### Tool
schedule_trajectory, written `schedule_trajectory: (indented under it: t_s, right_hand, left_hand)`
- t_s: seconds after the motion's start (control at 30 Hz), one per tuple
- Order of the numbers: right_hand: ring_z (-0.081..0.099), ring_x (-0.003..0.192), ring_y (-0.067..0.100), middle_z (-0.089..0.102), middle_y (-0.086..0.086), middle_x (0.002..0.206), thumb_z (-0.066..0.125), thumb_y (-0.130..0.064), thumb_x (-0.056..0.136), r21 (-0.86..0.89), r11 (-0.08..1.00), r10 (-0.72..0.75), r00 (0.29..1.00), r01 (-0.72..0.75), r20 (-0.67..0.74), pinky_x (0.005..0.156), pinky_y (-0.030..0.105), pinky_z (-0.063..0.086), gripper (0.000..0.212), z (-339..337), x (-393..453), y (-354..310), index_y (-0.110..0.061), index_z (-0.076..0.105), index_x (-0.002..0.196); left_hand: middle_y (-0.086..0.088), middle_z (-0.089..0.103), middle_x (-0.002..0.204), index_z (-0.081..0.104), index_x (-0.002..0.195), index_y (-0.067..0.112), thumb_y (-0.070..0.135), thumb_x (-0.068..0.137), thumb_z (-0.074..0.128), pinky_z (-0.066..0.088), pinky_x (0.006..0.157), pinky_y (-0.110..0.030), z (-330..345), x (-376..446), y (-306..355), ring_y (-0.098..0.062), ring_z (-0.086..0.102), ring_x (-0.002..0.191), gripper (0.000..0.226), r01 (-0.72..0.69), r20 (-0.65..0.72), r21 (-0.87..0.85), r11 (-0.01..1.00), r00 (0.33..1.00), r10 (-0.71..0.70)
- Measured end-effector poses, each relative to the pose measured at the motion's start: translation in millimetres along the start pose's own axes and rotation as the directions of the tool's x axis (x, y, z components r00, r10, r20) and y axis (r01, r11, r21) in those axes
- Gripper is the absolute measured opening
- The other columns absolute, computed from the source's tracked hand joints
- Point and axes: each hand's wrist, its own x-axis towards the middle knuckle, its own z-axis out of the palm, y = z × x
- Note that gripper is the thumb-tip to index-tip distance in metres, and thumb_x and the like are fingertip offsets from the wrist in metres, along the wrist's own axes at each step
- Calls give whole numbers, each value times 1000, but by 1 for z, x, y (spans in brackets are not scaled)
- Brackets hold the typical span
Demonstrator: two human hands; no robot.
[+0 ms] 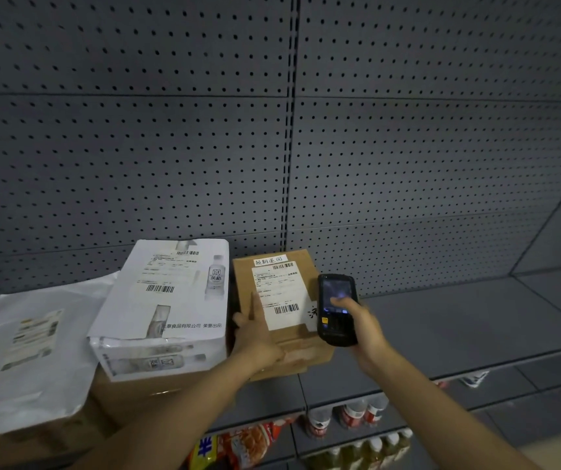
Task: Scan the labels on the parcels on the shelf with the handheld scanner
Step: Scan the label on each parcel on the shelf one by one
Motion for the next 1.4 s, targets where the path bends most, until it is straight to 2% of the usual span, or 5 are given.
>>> schedule_trajectory:
  t_s: [0.23,0.57,1.1,1.17,1.4]
  right_hand:
    - [69,86,29,71,17,105,73,-5,61,-63,998,10,990,-1,143,58,32,56,66,-18,-15,-7,-11,59,125]
    - [64,97,28,68,14,115,70,5,65,-59,998,53,890,-29,454,70,35,56,73,-35,-65,-33,-26,54,128]
    - [71,82,38,70,22,108,59,19,74,-115,985,169,838,-127,519,70,40,59,67,-70,-147,-34,-21,56,128]
    - [71,79,39,71,22,106,59,18,74,-127,984,173,840,-124,515,68,40,59,68,-74,-153,-34,-22,55,129]
    - [72,81,39,69,25,116,59,19,77,-143,984,166,845,-107,509,66,37,59,68,-86,-168,-38,-22,53,131]
  left_hand:
    - [-10,8,140,-37,138,31,24,74,78,35,106,-31,17,-15,-4,-26,33,125,133,-54,-121,-9,998,991,53]
    - [-12,-10,150,-32,141,28,18,79,70,22,114,-39,28,-47,15,-29,10,133,120,-147,-453,119,982,872,186]
    - [-5,-12,154,-18,150,20,16,86,66,15,114,-21,64,-87,39,-24,15,141,106,-250,-601,138,958,747,282]
    - [-7,-10,156,-12,151,20,12,87,61,21,117,-37,67,-91,43,-32,14,144,97,-214,-564,94,972,793,229]
    - [-23,3,154,-35,141,34,11,82,70,31,110,-37,78,-99,46,-32,28,137,123,-235,-630,203,951,712,311]
